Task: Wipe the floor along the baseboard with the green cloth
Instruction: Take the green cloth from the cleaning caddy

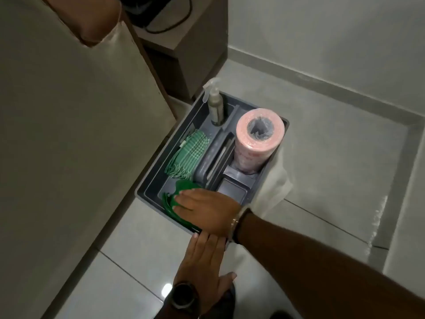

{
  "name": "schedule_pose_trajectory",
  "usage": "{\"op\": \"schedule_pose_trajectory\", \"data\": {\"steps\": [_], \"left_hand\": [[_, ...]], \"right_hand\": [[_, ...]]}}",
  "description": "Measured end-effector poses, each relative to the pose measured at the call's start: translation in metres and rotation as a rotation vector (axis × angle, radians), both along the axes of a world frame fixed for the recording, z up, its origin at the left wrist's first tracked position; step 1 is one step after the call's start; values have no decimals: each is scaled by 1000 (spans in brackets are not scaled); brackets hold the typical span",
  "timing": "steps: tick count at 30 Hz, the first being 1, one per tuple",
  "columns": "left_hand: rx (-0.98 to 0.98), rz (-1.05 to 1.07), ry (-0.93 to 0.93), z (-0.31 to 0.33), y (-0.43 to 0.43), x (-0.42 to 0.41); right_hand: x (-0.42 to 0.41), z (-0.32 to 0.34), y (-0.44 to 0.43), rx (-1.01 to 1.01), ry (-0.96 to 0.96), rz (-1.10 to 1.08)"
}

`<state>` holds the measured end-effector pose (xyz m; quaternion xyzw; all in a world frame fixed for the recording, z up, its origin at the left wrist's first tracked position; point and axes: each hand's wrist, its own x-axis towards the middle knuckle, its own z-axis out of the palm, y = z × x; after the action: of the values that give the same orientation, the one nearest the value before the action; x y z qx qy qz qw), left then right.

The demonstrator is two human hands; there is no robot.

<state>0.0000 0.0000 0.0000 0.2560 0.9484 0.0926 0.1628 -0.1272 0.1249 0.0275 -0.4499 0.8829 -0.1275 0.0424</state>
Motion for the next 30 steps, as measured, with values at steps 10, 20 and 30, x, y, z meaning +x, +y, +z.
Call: {"op": "schedule_pose_trajectory", "data": {"steps": [10, 20, 30], "left_hand": [[-7, -90, 47, -21, -11, 3], [7, -91, 30, -19, -10, 4], [0, -121, 74, -13, -9, 2]], "right_hand": [[-29, -39, -43, 395, 64, 81], [-27, -30, -20, 322, 87, 174], [-24, 1, -8, 172, -75, 88]]}}
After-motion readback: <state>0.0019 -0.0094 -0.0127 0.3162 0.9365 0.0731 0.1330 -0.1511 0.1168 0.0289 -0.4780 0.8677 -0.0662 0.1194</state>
